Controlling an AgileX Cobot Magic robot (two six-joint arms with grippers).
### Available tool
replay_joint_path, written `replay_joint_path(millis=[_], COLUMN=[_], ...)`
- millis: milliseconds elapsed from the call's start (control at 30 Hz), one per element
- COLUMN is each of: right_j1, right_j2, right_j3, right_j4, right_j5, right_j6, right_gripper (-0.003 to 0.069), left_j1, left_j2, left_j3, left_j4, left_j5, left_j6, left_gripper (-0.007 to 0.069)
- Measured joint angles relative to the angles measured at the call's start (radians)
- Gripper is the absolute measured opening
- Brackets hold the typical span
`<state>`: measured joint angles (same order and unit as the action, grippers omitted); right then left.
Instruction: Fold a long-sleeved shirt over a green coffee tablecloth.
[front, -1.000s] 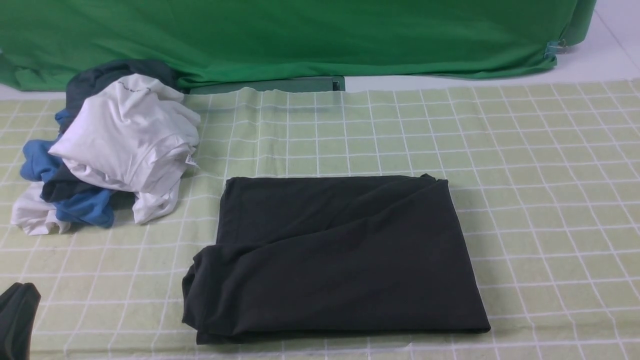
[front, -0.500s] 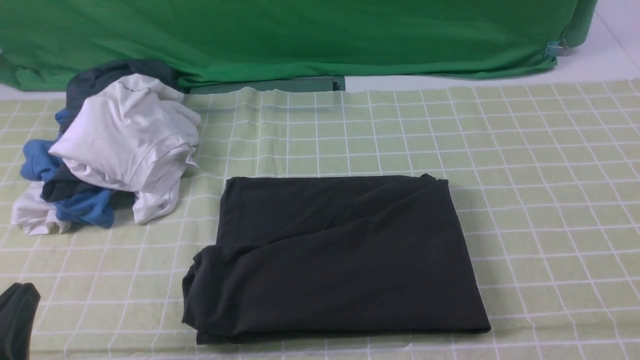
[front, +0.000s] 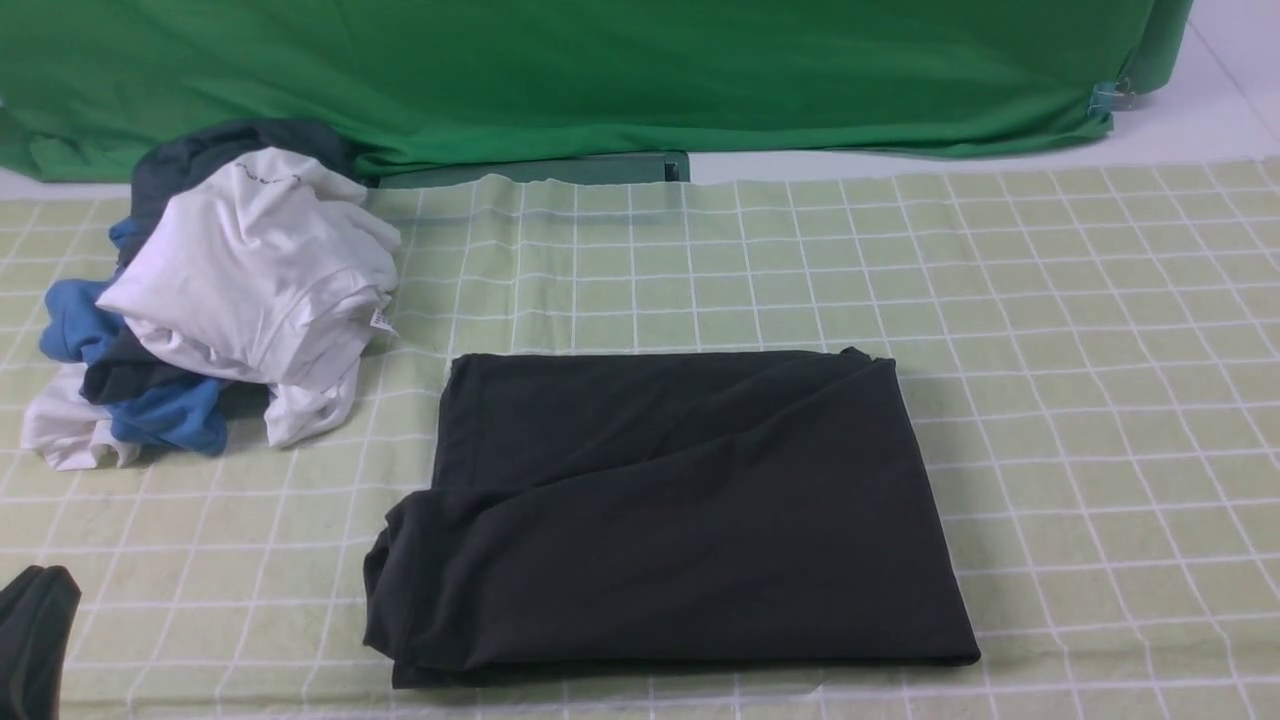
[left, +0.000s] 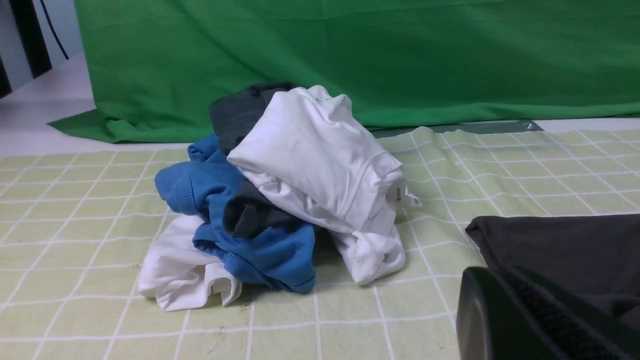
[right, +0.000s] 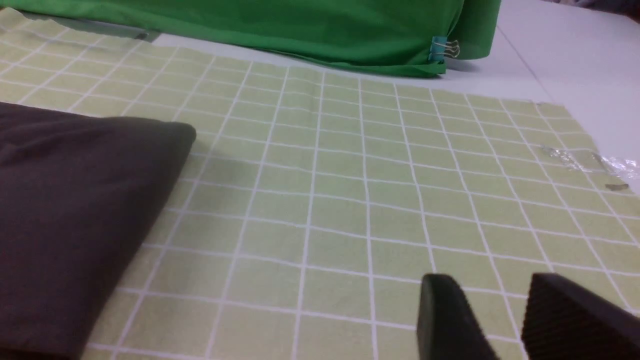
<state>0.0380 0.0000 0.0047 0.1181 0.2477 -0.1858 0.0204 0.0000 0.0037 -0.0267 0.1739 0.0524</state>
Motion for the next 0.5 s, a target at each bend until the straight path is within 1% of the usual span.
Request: replay_joint_path(millis=[33, 67, 100, 167, 500], right_j1=[0.0, 0.0, 0.0, 0.0, 0.0], right_j2=[0.0, 0.0, 0.0, 0.0, 0.0], right_j3=[0.0, 0.0, 0.0, 0.0, 0.0], right_j4=[-0.047, -0.061, -0.112, -0.14, -0.159], right_j5=[0.0, -0.001, -0.002, -0.002, -0.002], right_j6=[0.053, 0.066, 0.116, 0.15, 0.176], right_gripper=[0.0237, 0.0237, 0.0237, 0.0237, 0.0237], left_j1=[0.0, 0.0, 0.0, 0.0, 0.0], left_j2=[0.0, 0.0, 0.0, 0.0, 0.0], left_j3=[0.0, 0.0, 0.0, 0.0, 0.0], left_j4=[0.0, 0.0, 0.0, 0.0, 0.0], left_j5=[0.0, 0.0, 0.0, 0.0, 0.0], left_j6=[0.0, 0.0, 0.0, 0.0, 0.0], left_gripper=[0.0015, 0.0015, 0.0015, 0.0015, 0.0015])
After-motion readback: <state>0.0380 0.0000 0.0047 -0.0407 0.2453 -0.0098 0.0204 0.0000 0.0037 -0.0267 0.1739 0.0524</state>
